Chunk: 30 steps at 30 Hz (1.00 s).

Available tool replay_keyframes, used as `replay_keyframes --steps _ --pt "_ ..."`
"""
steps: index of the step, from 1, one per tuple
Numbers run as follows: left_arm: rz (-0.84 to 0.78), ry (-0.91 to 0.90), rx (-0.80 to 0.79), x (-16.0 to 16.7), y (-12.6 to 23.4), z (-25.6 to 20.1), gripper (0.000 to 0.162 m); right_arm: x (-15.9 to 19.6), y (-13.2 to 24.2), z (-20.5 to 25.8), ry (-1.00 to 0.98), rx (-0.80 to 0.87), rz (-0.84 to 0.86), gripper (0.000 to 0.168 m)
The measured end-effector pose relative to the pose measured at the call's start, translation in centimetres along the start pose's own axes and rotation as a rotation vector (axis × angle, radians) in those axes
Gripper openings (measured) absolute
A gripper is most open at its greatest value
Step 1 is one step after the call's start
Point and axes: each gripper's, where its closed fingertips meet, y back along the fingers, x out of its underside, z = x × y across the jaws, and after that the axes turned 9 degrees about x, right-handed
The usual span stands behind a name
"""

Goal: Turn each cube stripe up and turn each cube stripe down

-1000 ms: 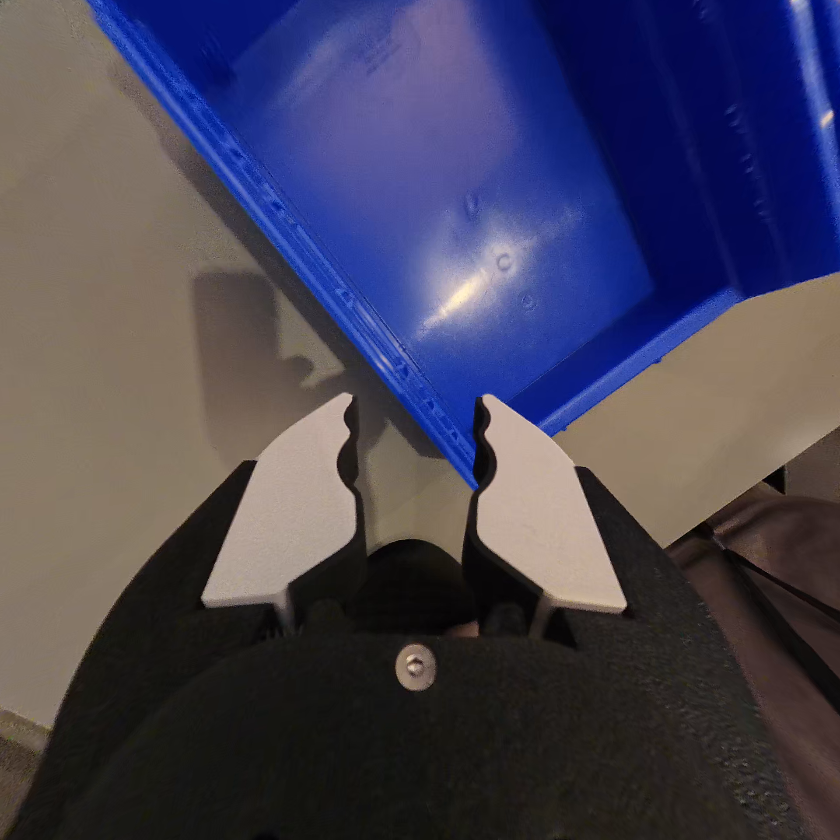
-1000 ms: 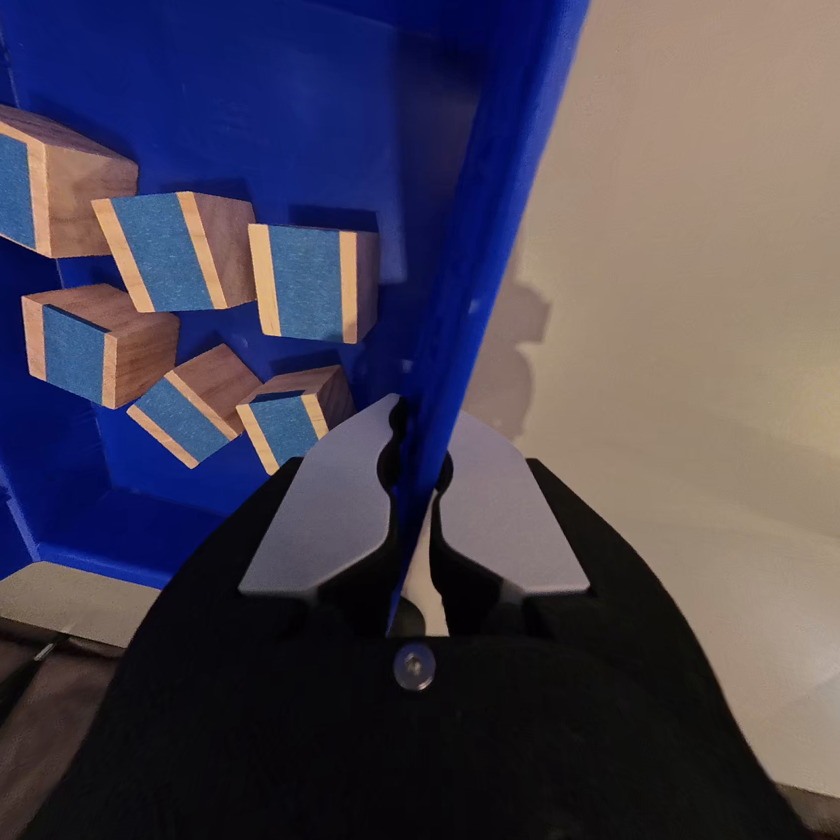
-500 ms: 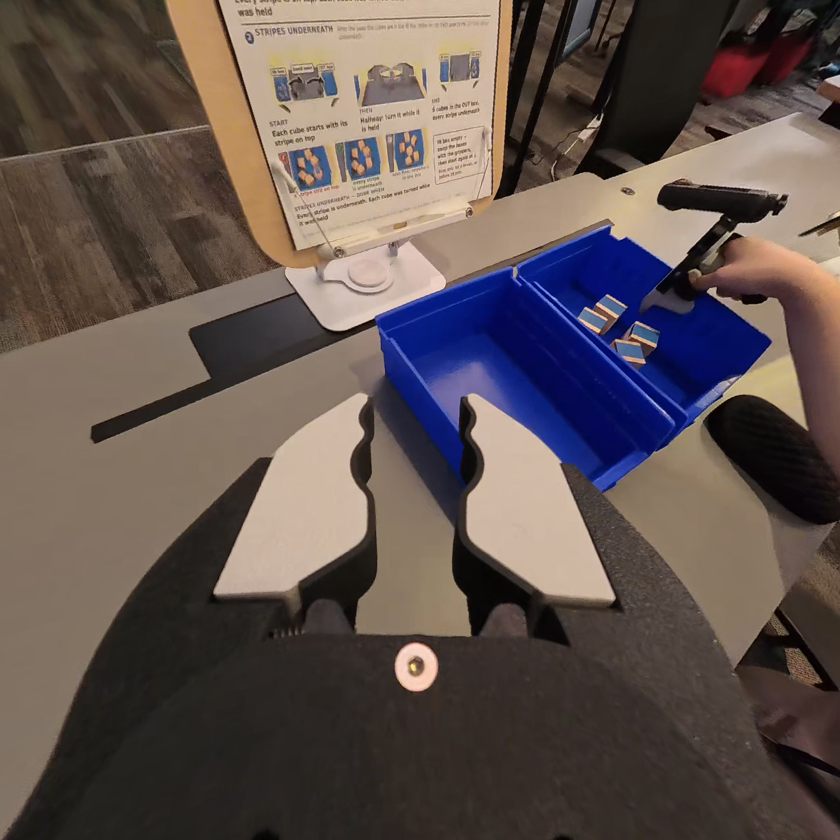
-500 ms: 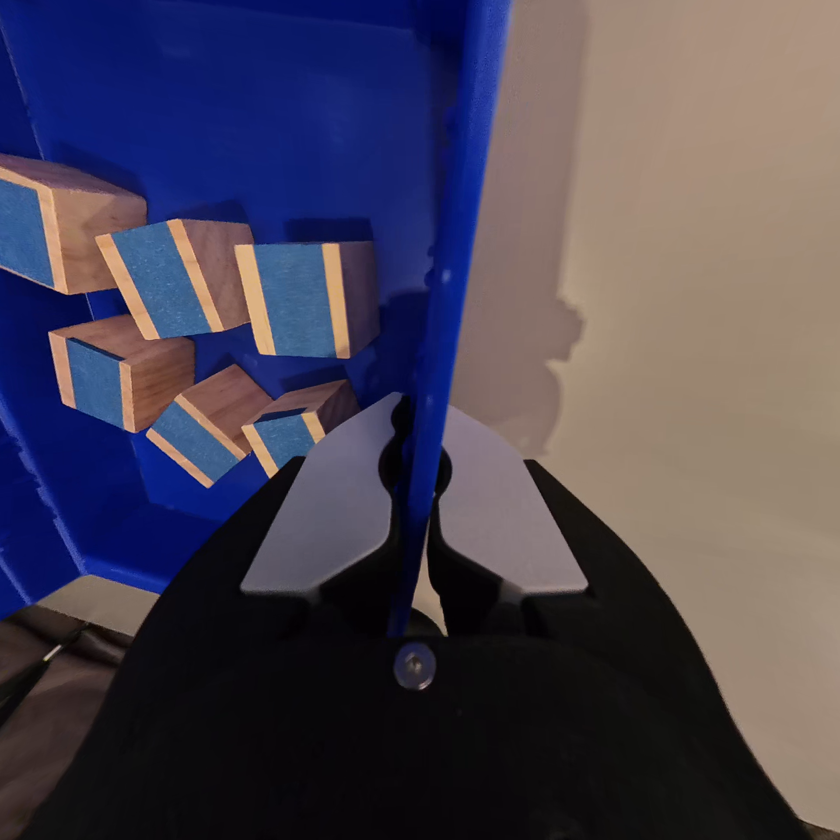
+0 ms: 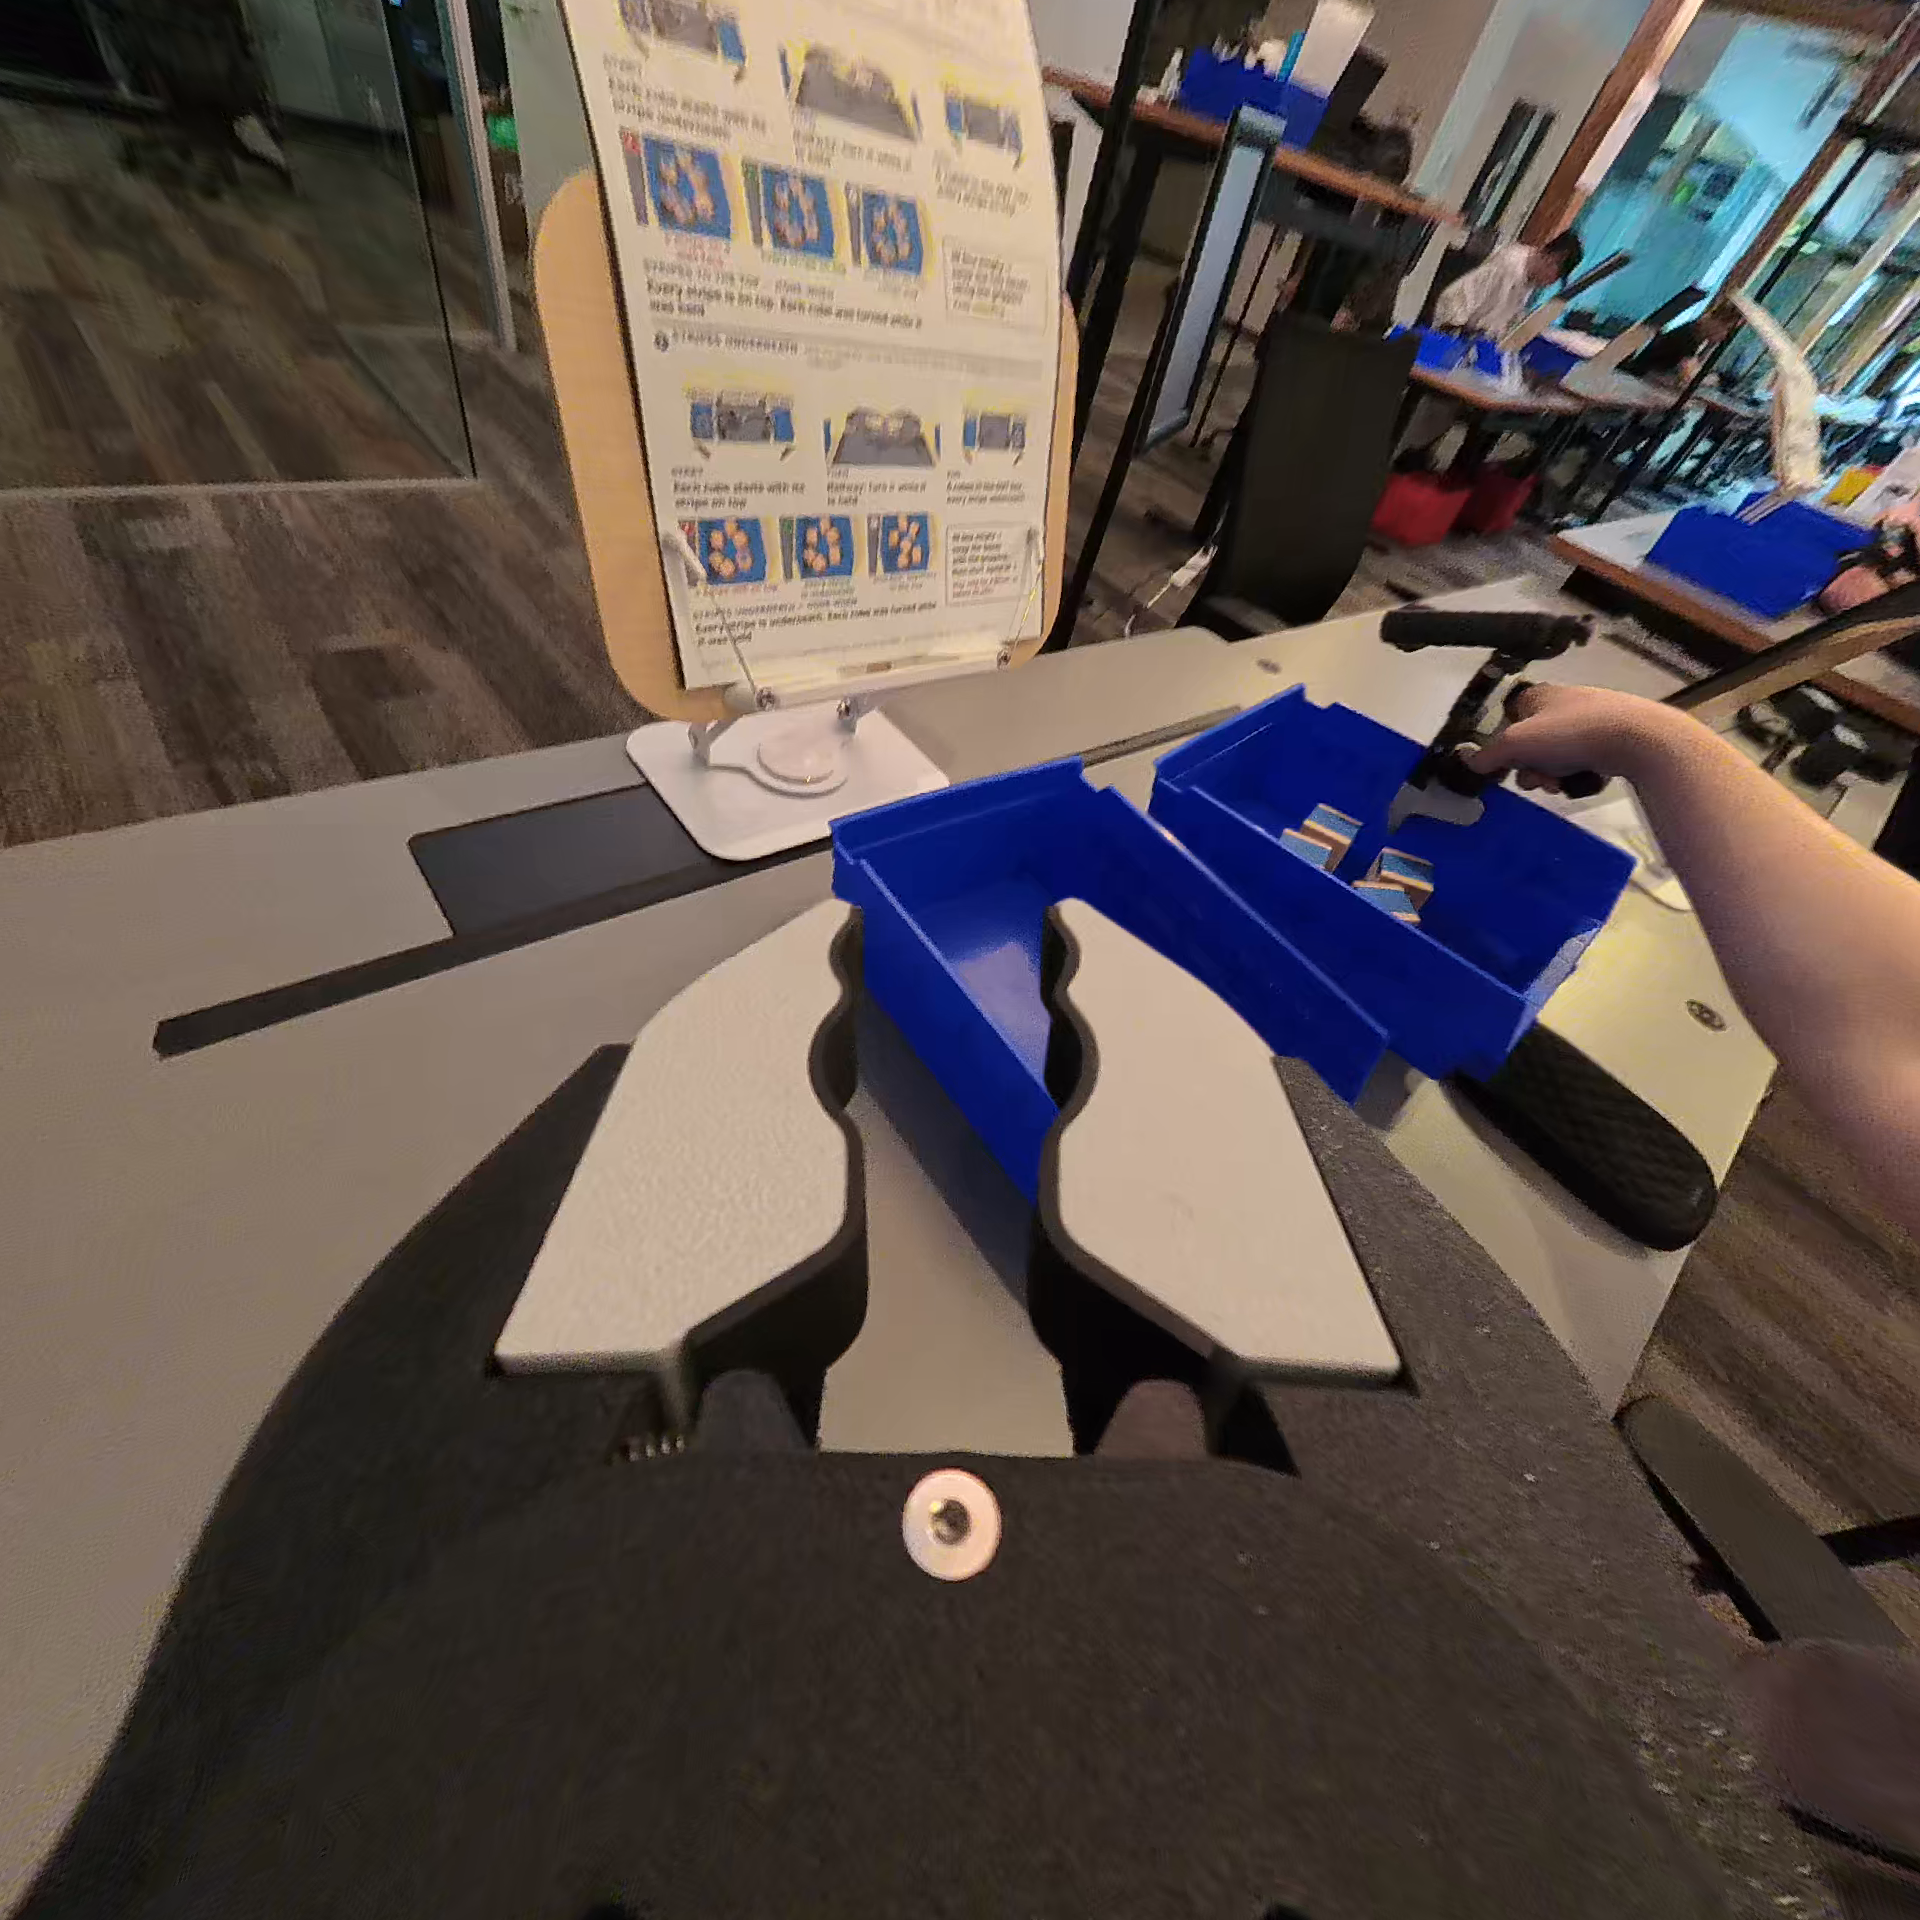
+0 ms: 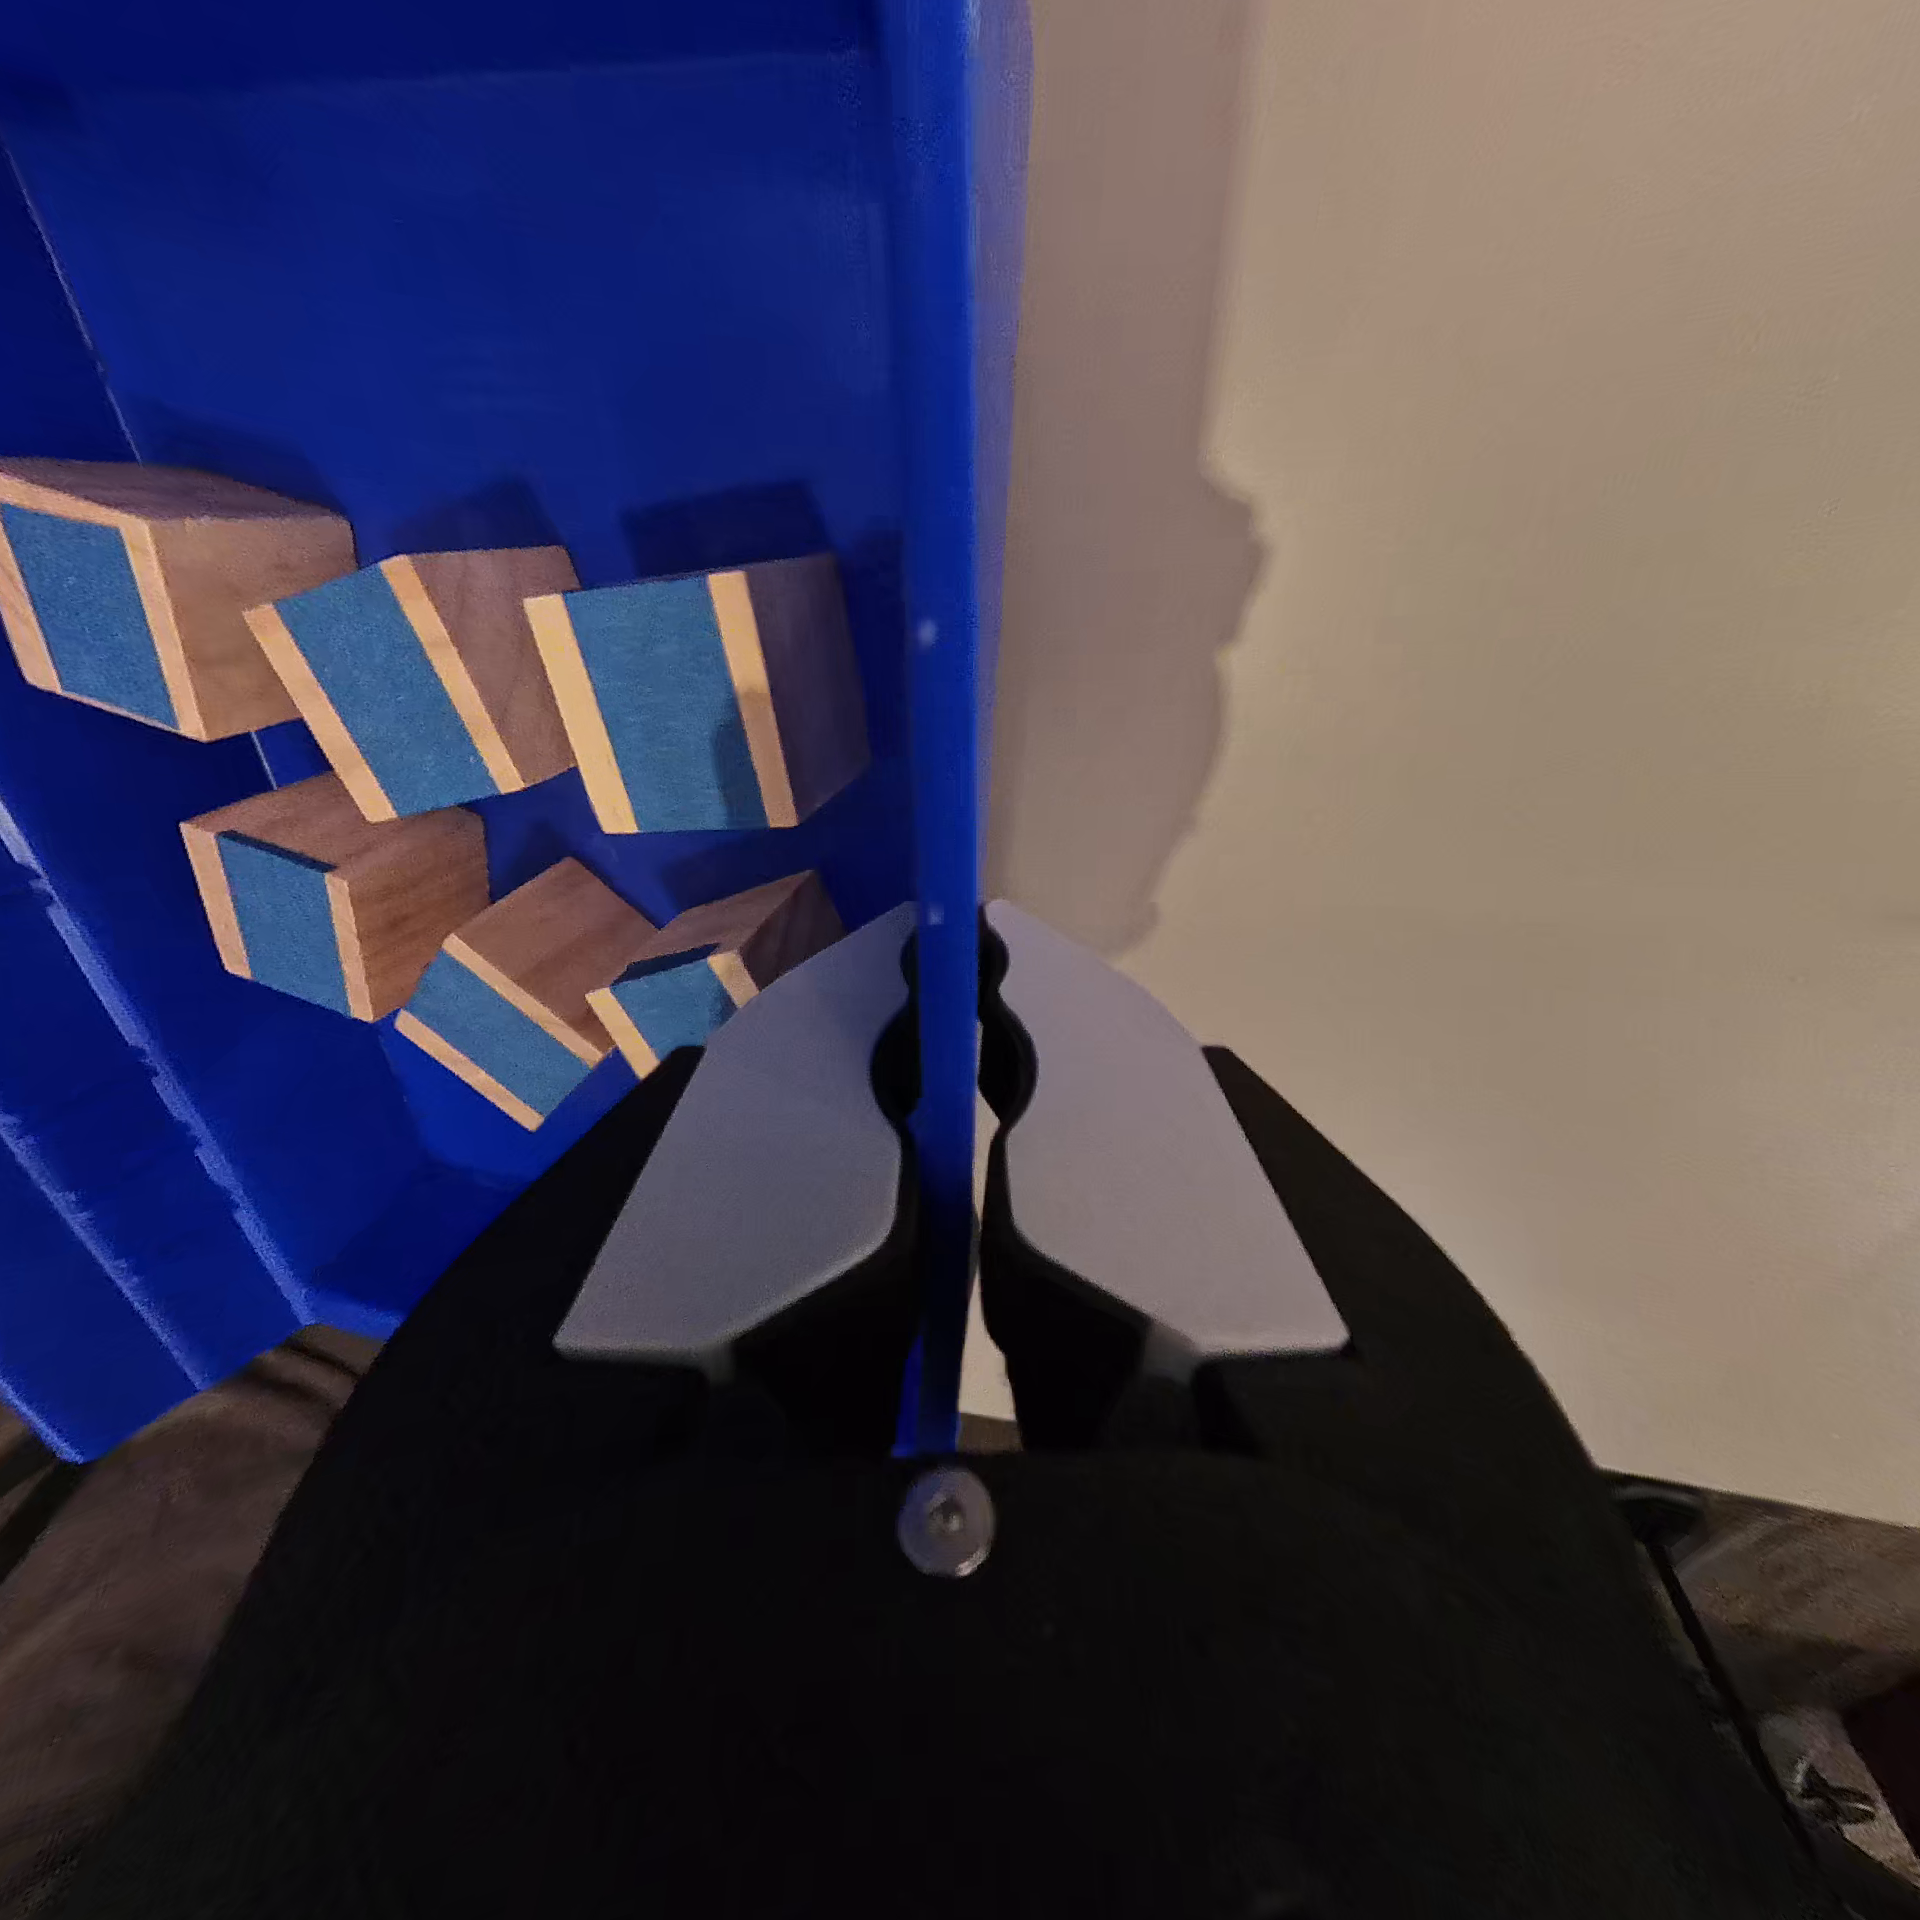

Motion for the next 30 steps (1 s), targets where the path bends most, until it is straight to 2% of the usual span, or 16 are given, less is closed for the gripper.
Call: replay_keyframes --steps 4,7,10,13,17,23,26,30 --pt "-0.043 -0.02 0.027 -0.6 0.5 -1.3 0.032 -1.7 5.3 1.7 0.035 0.041 -0.052 0.007" --pt "-0.057 -0.045 0.06 -0.9 0.5 -2.5 0.032 -3.8 9.7 5.4 0.107 0.039 -0.088 0.007" --pt "-0.051 -0.044 0.072 -0.8 0.3 -3.2 0.032 -6.5 13.2 11.2 0.22 0.027 -0.123 0.006" --pt "-0.039 -0.054 0.059 -0.7 0.2 -3.5 0.033 -9.1 14.9 18.9 0.364 0.007 -0.14 0.006" --pt "0.006 -0.053 0.036 0.1 0.1 -3.5 0.034 -11.6 14.1 30.7 0.578 -0.044 -0.119 0.007" --pt "-0.027 -0.022 0.006 0.2 1.4 -3.9 0.034 -13.6 11.3 46.9 0.827 -0.111 -0.091 0.006" --pt "-0.026 -0.029 -0.001 0.6 2.1 -4.2 0.034 -13.8 10.3 53.6 0.915 -0.145 -0.079 0.007" --pt "-0.051 -0.041 0.015 0.4 2.5 -4.6 0.034 -13.8 9.1 60.2 0.996 -0.157 -0.074 0.006"
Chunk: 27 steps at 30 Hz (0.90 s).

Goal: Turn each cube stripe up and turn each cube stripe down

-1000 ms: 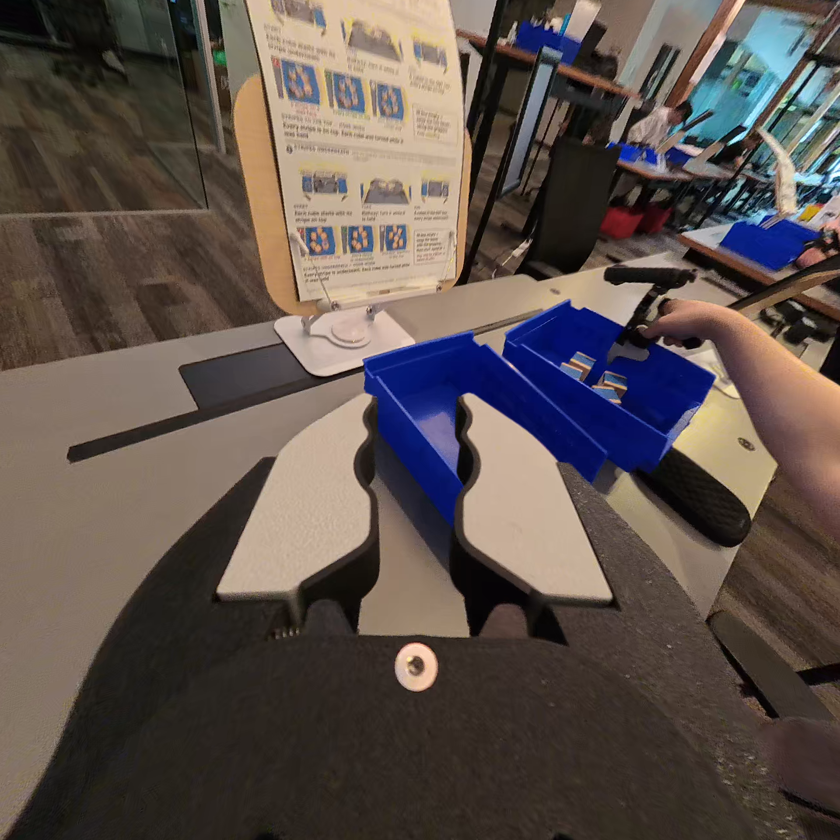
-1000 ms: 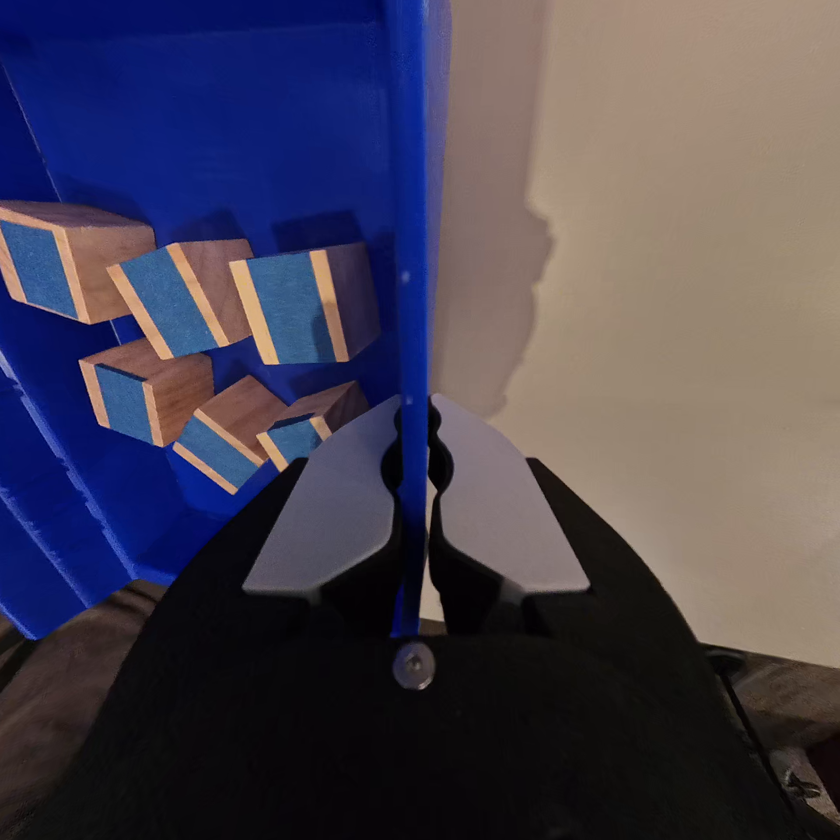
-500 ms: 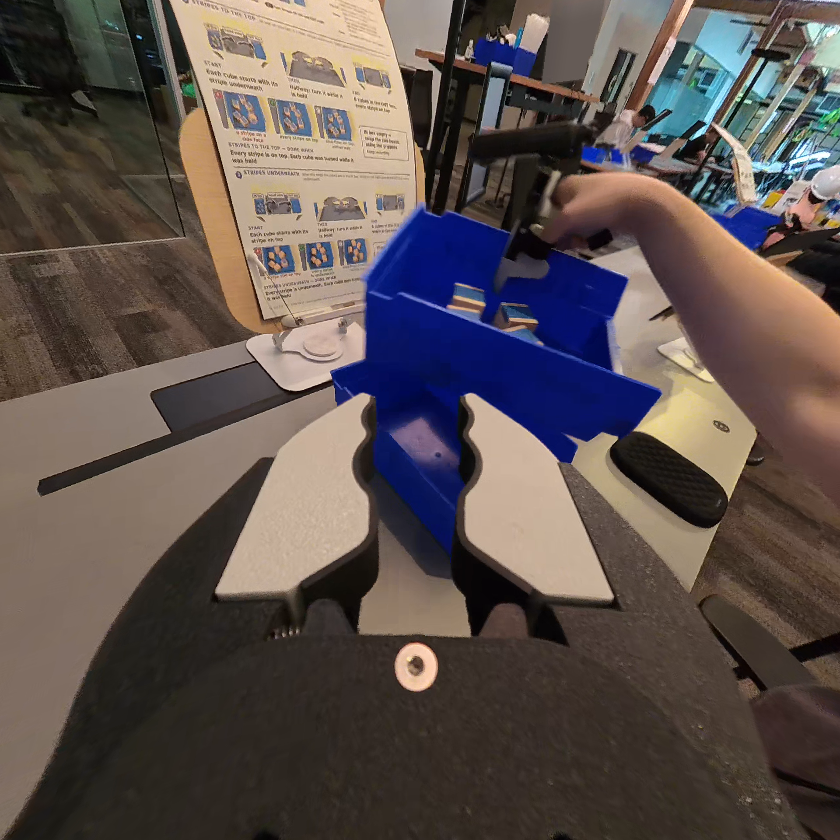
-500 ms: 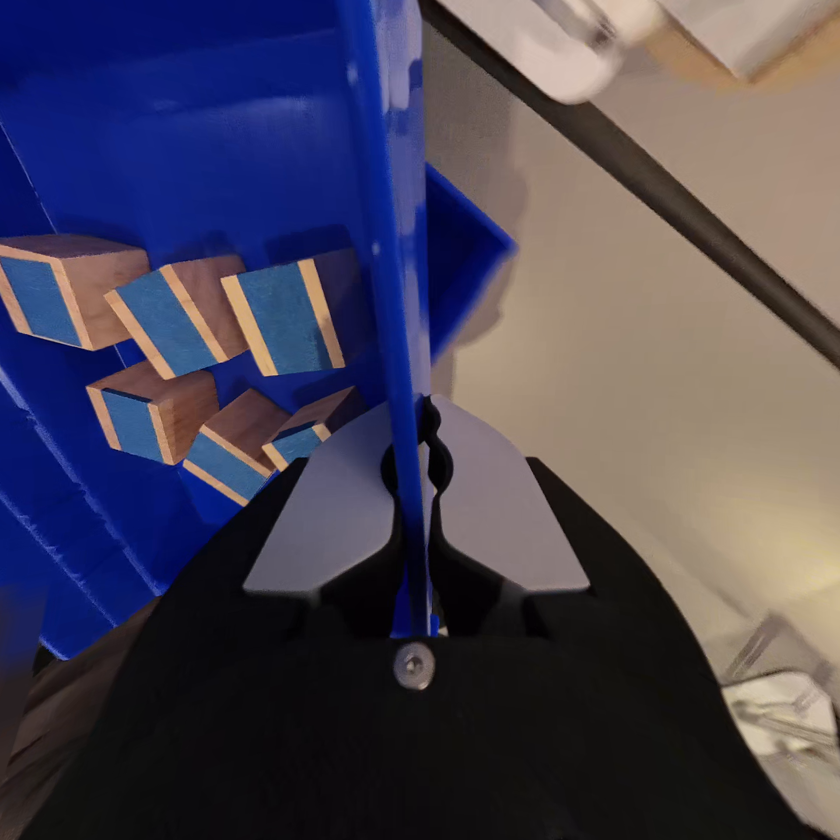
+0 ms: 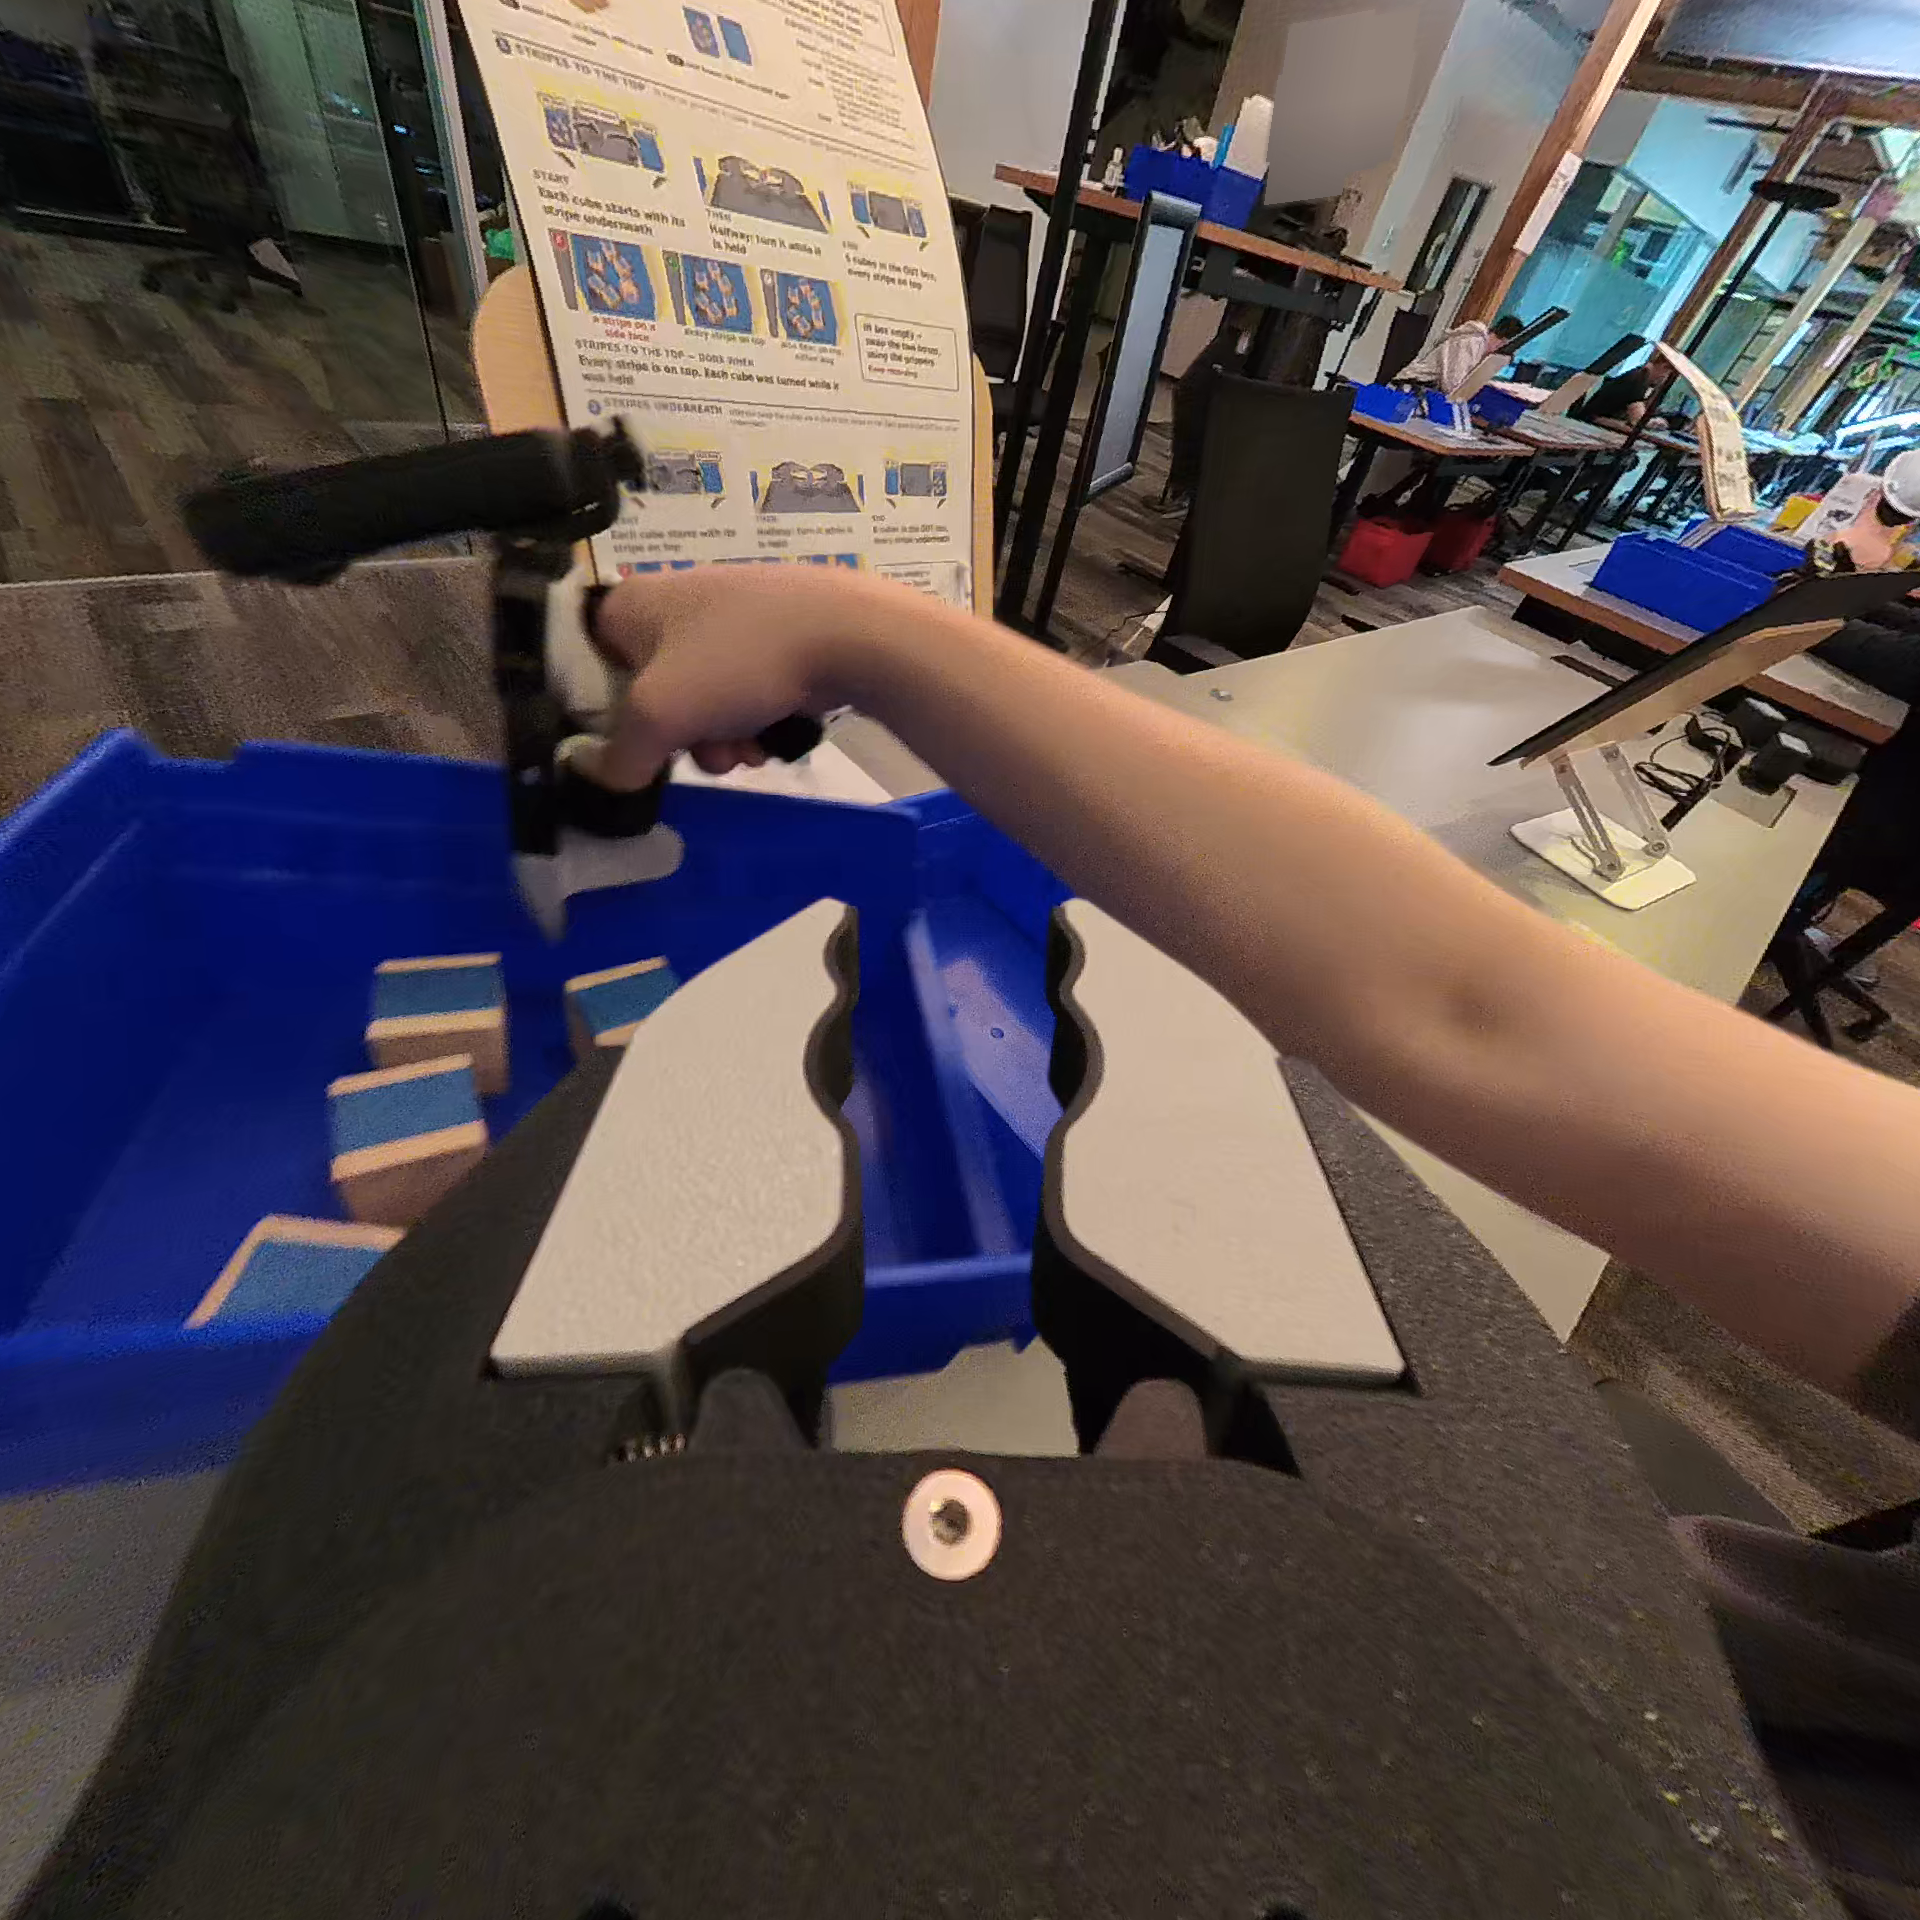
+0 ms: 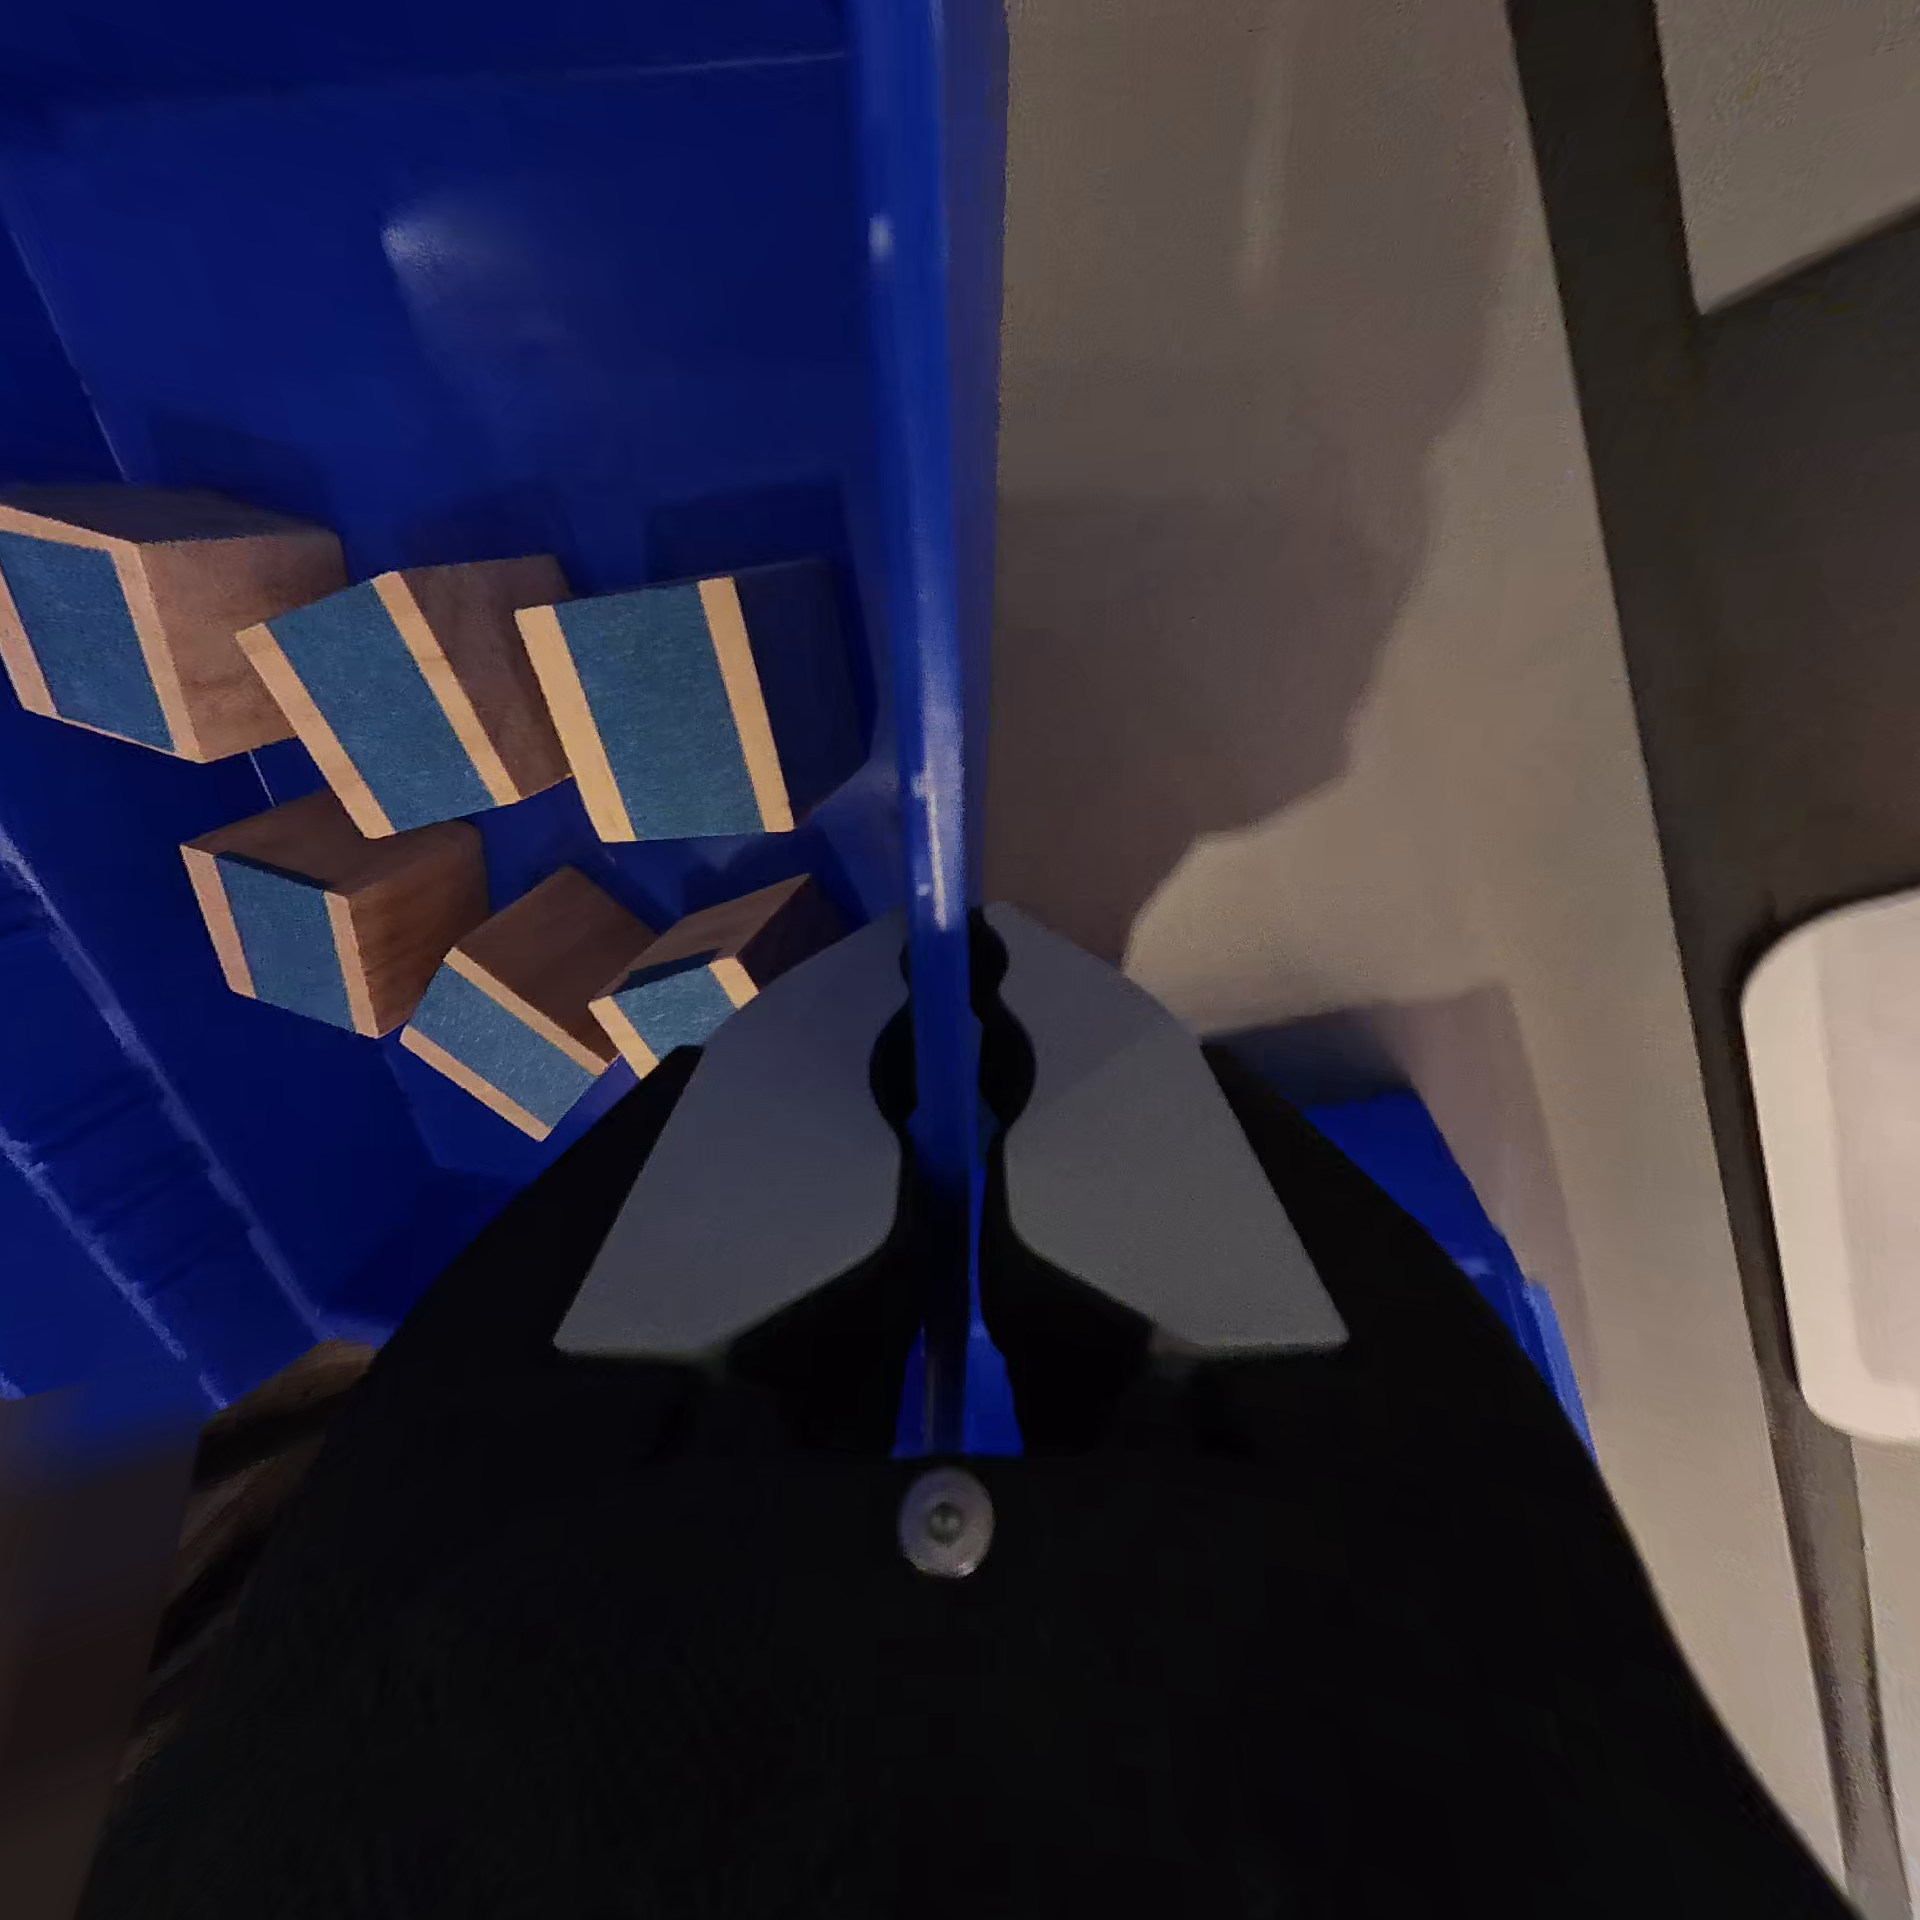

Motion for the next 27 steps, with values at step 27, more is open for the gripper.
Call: replay_keyframes --steps 27 --pt "0.134 0.051 0.043 2.4 -1.0 0.6 0.039 -5.5 -0.1 -4.6 -0.109 0.396 -0.549 0.037"
